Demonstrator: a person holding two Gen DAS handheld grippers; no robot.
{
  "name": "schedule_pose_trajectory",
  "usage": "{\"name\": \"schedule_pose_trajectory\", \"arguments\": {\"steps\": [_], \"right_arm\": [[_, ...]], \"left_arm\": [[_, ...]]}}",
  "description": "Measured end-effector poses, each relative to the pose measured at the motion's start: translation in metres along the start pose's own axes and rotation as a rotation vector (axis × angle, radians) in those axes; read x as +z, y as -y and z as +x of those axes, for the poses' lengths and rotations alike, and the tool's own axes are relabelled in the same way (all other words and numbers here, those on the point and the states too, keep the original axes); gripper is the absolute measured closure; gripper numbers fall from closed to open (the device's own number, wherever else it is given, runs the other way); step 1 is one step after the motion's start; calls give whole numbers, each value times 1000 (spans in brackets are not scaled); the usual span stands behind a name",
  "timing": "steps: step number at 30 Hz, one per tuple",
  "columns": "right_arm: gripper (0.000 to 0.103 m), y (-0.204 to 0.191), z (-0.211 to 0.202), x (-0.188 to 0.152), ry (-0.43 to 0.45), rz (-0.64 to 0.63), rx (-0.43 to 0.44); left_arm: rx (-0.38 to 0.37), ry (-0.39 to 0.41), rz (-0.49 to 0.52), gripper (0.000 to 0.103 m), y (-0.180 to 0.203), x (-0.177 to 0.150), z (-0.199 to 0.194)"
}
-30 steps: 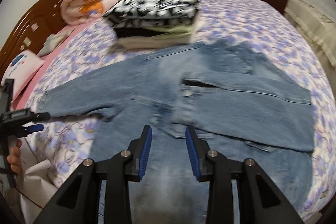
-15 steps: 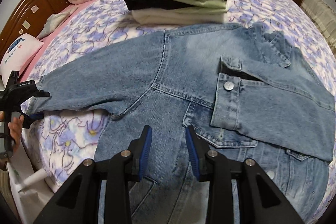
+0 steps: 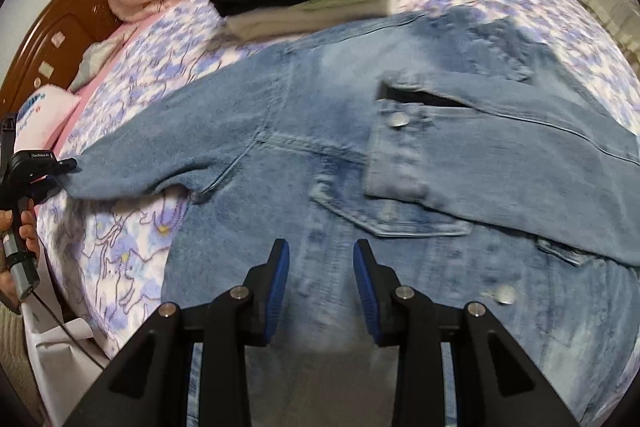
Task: Fold large clothes
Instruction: 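Grasp the other denim sleeve with the left tool and fold it across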
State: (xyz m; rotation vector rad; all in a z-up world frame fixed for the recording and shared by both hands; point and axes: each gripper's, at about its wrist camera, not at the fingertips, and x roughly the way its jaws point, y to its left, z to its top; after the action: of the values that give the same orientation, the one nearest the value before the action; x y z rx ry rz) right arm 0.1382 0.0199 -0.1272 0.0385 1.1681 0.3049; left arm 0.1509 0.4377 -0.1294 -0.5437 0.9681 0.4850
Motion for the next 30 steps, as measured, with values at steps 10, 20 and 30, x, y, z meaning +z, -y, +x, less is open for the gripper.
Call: {"name": "schedule_pose_trajectory", "arguments": {"steps": [10,20,30], "right_arm": [[70,89,-58,-10,128,182,-17],[70,166,-70,-36,128,323,-48],[69,149,-57,-32,101,273,74]], "left_arm": [[-402,96,482,99,238,-98,-109],[-435,-198,764,47,326,-242,-44],[-518,-129,615,23,257,-201,-97]]}}
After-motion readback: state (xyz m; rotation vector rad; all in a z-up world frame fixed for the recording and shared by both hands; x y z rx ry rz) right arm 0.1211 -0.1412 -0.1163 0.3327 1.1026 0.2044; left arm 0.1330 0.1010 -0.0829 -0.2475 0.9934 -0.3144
